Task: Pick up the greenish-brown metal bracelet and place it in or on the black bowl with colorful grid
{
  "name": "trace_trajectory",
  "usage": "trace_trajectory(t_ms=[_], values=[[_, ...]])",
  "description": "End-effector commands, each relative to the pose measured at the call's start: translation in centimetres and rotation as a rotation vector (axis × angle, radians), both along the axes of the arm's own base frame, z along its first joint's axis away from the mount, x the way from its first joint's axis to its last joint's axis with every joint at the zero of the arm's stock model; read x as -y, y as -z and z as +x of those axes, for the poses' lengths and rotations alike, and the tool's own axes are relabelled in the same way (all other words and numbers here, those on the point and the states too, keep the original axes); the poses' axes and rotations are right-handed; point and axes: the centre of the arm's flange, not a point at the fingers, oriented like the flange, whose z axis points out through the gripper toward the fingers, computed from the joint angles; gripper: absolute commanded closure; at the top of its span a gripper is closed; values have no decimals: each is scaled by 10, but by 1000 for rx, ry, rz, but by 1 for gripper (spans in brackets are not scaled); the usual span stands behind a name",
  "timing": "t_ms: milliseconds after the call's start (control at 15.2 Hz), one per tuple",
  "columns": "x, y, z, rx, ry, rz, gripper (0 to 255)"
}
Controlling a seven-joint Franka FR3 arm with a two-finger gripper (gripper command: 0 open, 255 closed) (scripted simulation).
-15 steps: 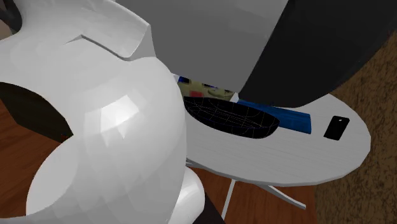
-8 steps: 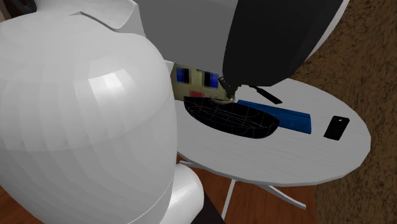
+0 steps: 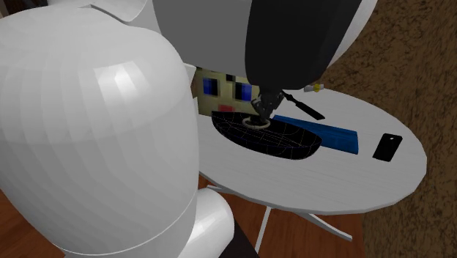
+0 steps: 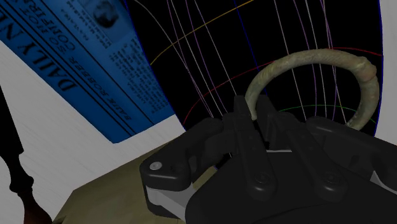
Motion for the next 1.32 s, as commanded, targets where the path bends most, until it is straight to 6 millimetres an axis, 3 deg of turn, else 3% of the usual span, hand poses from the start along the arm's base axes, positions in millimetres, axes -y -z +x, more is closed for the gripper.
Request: trace_trajectory(t_ms=[0, 330, 396, 726, 990, 1254], values=[[0, 2, 0, 0, 0, 0, 255], [0, 2, 0, 0, 0, 0, 255], [0, 2, 0, 0, 0, 0, 0], [0, 2, 0, 0, 0, 0, 0], [-2, -48, -6, 0, 0, 0, 0], [-2, -48, -6, 0, 0, 0, 0]])
